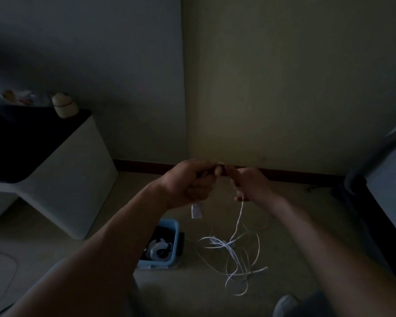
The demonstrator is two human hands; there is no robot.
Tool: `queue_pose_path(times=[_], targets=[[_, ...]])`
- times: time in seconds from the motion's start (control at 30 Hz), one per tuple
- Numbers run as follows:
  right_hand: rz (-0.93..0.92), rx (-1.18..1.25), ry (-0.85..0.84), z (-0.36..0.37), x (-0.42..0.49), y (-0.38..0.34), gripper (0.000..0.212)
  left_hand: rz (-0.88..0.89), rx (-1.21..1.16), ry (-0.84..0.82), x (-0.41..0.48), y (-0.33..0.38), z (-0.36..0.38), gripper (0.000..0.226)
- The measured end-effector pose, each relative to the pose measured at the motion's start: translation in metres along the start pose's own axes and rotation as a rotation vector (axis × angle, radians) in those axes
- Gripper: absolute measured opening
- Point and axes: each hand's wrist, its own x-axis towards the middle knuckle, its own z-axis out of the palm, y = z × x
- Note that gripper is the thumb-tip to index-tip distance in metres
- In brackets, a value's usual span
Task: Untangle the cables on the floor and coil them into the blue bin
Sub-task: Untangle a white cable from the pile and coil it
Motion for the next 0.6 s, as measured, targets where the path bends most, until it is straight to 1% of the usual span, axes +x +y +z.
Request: queue_pose_path(times=[0.07,0.13,0.2,0.27,0.37,0.5,0.57,0.6], targets=[[0.052,0.181,-0.1,0.005,-0.001,0.003,0.053,0.043,-0.124,-0.044,0.001,-0.001,0.003,0.028],[0.036,0.295,-0.156,0.007,-0.001,0.006,0.048,0.1,-0.222,-0.036,0.003,-0.001,0.004,0.024],[0.035,0.277,-0.173,0.005,-0.003,0.008,0.045,0.145,-0.378,-0.038,0.003,0.002,0.003,0.024],[0.076,0.201,-0.204,0.003,-0.004,0.009,0.043,0.169,-0.501,-0.028,0.002,0.006,0.001,0.026],[0.109,0.151,-0.249,0.003,-0.007,0.01,0.036,0.197,-0.575,0.014,0.001,0.011,0.0,0.028],[0.136,0.212,-0.222,0.004,-0.007,0.008,0.023,0.265,-0.588,0.167,0.004,0.014,-0.001,0.032],[0.14,0.223,-0.165,0.004,-0.009,0.005,0.015,0.307,-0.586,0.205,0.006,0.015,0.001,0.034],[0.113,0.22,-0.125,0.004,-0.009,0.003,0.013,0.325,-0.587,0.21,0.007,0.014,0.001,0.034]])
